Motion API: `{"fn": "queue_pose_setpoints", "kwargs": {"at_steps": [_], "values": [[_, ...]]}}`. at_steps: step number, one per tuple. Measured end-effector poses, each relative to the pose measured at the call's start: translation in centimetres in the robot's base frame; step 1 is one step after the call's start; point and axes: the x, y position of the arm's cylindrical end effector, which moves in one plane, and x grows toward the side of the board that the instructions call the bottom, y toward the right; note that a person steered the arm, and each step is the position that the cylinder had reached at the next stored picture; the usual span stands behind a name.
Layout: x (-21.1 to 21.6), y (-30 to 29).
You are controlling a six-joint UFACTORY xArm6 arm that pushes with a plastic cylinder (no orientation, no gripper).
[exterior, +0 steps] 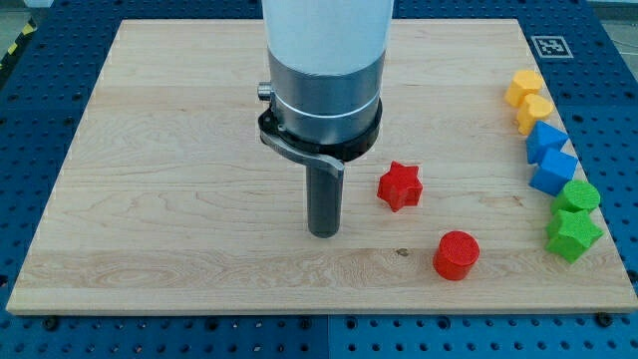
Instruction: Move the red star upwards
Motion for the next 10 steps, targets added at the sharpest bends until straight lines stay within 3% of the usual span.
{"fn": "queue_pose_setpoints", "kwargs": {"at_steps": [5, 8, 10], "values": [[3.2, 2.1], [1.5, 8.5], [0.1, 9.4]]}}
